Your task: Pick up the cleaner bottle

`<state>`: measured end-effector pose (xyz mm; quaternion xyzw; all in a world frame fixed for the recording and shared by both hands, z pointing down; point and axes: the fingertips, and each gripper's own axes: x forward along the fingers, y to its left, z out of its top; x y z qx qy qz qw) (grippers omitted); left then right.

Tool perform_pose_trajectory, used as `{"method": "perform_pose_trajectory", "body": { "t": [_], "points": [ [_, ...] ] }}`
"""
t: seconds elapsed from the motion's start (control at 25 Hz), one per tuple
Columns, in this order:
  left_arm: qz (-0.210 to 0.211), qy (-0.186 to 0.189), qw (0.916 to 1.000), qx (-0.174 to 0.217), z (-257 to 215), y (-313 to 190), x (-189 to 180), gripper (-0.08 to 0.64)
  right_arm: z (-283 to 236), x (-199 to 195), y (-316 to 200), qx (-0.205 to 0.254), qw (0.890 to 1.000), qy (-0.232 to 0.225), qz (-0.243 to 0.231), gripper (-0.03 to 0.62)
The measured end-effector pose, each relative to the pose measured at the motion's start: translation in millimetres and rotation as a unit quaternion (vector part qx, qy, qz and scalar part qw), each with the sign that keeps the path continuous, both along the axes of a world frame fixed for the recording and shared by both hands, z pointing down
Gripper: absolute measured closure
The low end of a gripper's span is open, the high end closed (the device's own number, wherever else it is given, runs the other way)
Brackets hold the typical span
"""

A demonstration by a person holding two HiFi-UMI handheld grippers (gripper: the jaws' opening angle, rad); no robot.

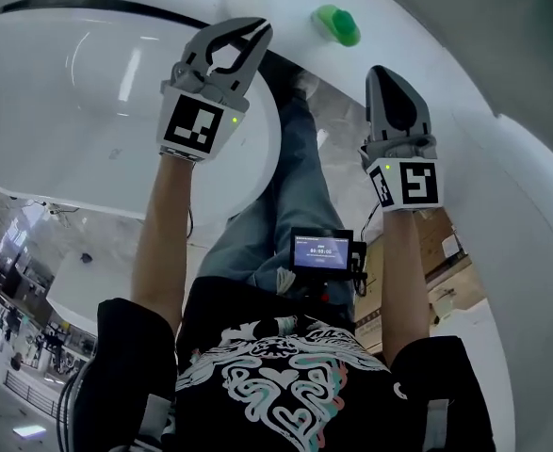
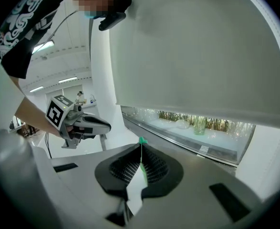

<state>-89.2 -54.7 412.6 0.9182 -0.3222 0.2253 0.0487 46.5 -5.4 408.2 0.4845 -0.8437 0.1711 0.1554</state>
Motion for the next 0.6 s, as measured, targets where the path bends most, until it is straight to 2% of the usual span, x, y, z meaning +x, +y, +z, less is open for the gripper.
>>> {"method": "perform_pose_trajectory", "body": {
  "t": [0.28, 0.6],
  "points": [
    [0.053, -0.049, 0.9974, -0.007, 42.3, -4.6, 12.4, 0.543, 30.6, -0.5, -11.4, -0.013, 1.0, 0.01, -0.002, 0.565],
    [0.094, -0.04, 0.9948, -0.008, 67.5, -4.7, 26.2, 0.543, 65.3, -3.4, -4.0, -0.031, 0.999, 0.013, -0.008, 0.565]
  ]
}}
